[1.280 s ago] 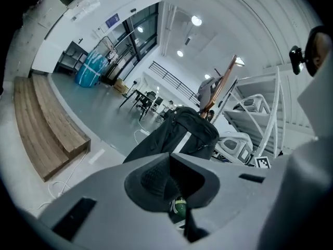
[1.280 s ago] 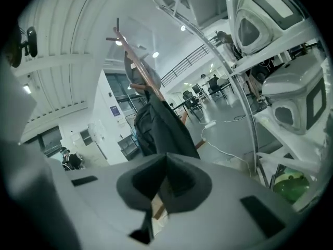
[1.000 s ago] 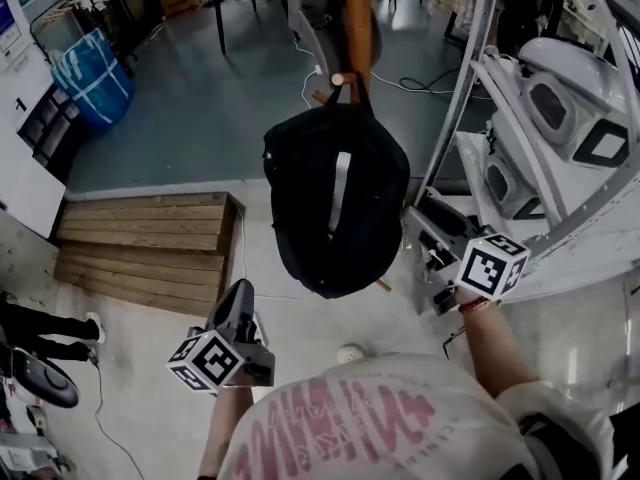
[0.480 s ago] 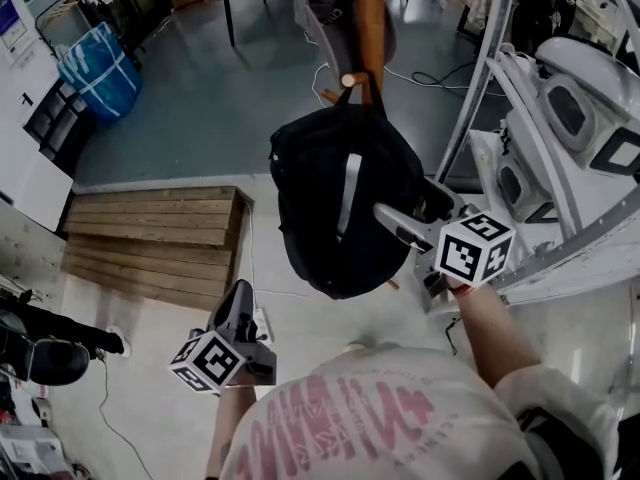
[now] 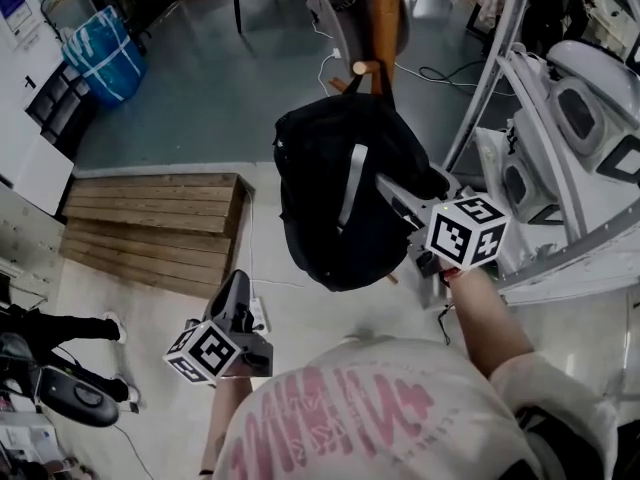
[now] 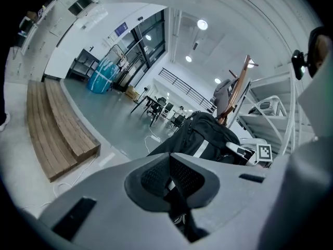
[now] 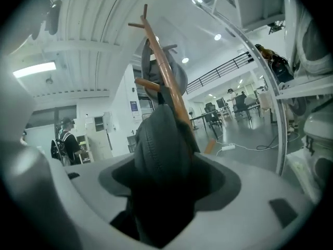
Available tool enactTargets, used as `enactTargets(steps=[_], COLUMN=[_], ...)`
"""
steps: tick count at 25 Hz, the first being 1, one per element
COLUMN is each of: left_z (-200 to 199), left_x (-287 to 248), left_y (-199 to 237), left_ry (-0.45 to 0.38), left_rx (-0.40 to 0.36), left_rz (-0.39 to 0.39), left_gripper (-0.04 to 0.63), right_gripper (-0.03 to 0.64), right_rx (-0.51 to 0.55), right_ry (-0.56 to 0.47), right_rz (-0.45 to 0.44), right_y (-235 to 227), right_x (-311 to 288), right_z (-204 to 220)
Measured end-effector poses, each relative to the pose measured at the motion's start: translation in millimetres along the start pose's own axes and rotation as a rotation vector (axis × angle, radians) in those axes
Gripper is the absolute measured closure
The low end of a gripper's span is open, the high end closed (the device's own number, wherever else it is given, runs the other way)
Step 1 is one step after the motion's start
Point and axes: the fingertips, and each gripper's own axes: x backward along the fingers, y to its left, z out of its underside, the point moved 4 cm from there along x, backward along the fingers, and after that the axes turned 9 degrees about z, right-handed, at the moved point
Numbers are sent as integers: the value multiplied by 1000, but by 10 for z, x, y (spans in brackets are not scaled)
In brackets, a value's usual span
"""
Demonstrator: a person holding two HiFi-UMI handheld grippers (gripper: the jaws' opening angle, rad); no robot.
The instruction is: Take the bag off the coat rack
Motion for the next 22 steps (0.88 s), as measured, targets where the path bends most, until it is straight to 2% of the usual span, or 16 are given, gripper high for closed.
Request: enactTargets(steps=[6,13,22], left_z=[72,138,130], left_x=[-91,-138,-238], left_y=[-90,-10,18], left_ry=[28,44,45], left_rx=[-12,30,45], left_rz=[38,42,66], left_gripper=[592,592,592], right_gripper=[321,372,397], right_rx=[-12,7,30], right_ry=[40,108,127], right_rz=[8,70,121], right_y=[-13,18,37], right_x=[-30,-96,-127], right_z=[57,92,121])
